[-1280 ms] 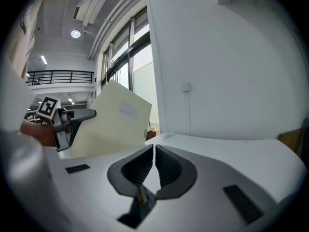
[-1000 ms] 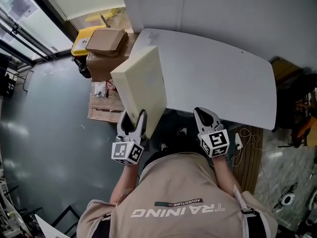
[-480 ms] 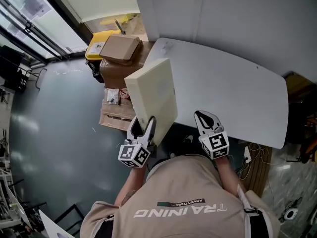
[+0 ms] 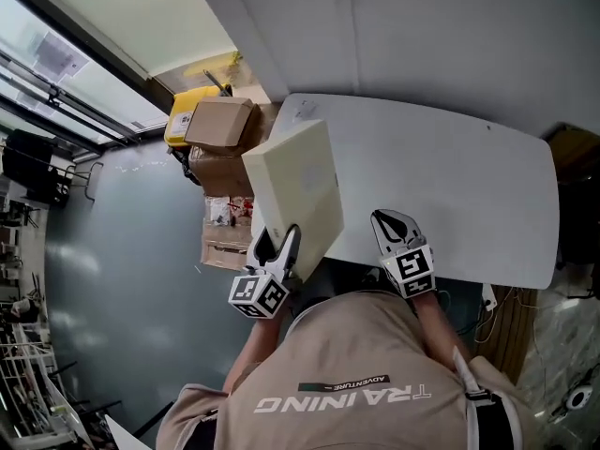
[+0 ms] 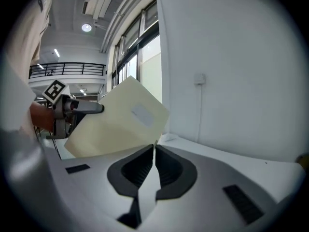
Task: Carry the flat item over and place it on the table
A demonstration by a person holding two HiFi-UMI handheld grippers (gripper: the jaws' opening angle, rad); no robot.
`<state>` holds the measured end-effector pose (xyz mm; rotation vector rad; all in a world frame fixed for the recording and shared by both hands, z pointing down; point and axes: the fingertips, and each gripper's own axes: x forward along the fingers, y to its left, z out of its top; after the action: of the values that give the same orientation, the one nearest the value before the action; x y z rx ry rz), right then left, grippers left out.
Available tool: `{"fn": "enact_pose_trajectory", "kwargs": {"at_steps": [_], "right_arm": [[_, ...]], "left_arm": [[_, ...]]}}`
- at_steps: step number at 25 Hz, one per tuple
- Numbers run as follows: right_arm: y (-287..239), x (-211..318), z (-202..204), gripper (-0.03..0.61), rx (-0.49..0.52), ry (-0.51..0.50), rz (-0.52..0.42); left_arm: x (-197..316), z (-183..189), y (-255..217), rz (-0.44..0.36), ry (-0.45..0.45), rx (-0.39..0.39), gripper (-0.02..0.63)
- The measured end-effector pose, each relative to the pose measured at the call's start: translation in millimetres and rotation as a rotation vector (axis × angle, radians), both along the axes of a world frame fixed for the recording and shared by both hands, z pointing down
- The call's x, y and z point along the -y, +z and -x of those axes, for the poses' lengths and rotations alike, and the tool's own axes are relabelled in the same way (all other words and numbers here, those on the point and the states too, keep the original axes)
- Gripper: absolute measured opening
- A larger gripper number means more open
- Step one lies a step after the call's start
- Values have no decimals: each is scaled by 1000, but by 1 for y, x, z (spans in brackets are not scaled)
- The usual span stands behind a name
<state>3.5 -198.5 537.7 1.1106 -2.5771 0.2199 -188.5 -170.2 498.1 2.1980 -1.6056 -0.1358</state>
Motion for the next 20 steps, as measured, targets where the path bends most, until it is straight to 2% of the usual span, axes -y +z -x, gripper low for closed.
{"fn": "enact_pose_trajectory", "kwargs": {"at_steps": [7,15,18,20], "right_arm": [[5,28,-15,15,28,0,11],[12,35,-17,15,43,44,47],[12,34,-19,15,37,90,60],[10,36,-18,15,43,123,69]], "left_arm": [[31,-38,4,-17,67,103,283],[52,-48,20,26,154,65,284],[58,-37,32,77,181,54,284],[68,-28,37,118,204,8,284]]}}
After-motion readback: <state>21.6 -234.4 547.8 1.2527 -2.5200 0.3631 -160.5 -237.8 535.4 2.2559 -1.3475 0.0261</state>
